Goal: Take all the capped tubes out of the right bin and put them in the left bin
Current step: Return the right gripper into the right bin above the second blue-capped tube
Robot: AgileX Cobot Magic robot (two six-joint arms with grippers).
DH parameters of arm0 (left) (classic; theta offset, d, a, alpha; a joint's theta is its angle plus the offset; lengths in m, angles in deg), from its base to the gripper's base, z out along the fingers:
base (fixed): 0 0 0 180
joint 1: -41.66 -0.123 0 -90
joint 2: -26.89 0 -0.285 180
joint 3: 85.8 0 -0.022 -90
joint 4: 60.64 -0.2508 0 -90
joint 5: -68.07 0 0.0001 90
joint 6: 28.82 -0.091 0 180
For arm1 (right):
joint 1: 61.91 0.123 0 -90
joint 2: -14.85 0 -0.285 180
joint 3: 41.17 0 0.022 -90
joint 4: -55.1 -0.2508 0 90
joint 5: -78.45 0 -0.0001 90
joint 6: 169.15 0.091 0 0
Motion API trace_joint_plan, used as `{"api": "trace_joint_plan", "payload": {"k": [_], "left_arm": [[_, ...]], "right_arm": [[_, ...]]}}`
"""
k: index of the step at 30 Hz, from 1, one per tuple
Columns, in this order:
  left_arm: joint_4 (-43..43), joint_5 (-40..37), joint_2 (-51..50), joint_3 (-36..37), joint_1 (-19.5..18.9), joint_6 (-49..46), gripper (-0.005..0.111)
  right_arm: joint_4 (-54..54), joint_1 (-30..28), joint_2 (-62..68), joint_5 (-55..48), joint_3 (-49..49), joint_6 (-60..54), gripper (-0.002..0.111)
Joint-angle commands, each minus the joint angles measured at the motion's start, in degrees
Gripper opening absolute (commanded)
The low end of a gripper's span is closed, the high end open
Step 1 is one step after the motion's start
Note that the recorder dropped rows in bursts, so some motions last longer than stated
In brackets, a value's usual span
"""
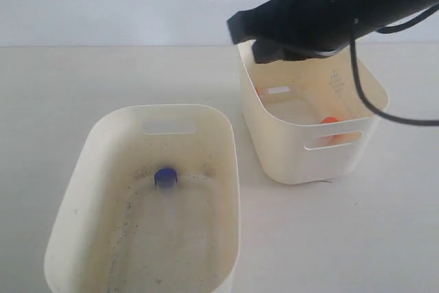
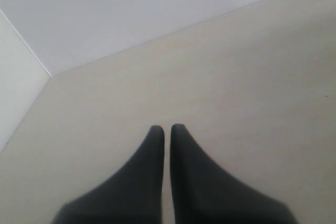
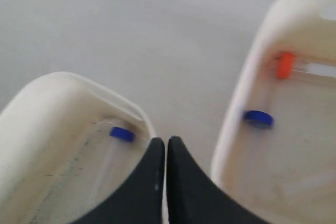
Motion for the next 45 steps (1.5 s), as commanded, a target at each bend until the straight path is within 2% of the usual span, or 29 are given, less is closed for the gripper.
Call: {"api": "trace_joint_plan", "payload": {"k": [1, 6, 16, 21, 28, 33, 45], "left_arm": [[0.16, 0.20, -0.03, -0.21, 0.24, 0.54, 0.004], [0.16, 0.20, -0.03, -0.21, 0.24, 0.54, 0.004], [0.16, 0.20, -0.03, -0.21, 0.24, 0.54, 0.004], [0.16, 0.20, -0.03, -0.21, 0.24, 0.54, 0.004], [0.16, 0.20, -0.03, -0.21, 0.24, 0.54, 0.004], [0.16, 0.20, -0.03, -0.21, 0.24, 0.54, 0.004], [0.16, 0.20, -0.03, -0.21, 0.24, 0.54, 0.004]], "right_arm": [[1.68, -7.15, 2.49, -5.68, 3.76, 1.21, 0.001], [2.12, -11.50, 9.10, -13.74, 11.97, 1.21, 0.001], [11.74, -11.50, 24.42, -27.03, 29.09, 4.17, 0.001], [11.86, -11.50, 30.68, -29.83, 34.01, 4.25, 0.001], [11.75, -11.88, 36.90, -29.77, 36.19, 4.25, 0.001], [6.65, -14.49, 40.11, -30.43, 36.19, 3.11, 0.001], [2.82, -15.97, 40.72, -30.29, 36.19, -0.09, 0.001]]}}
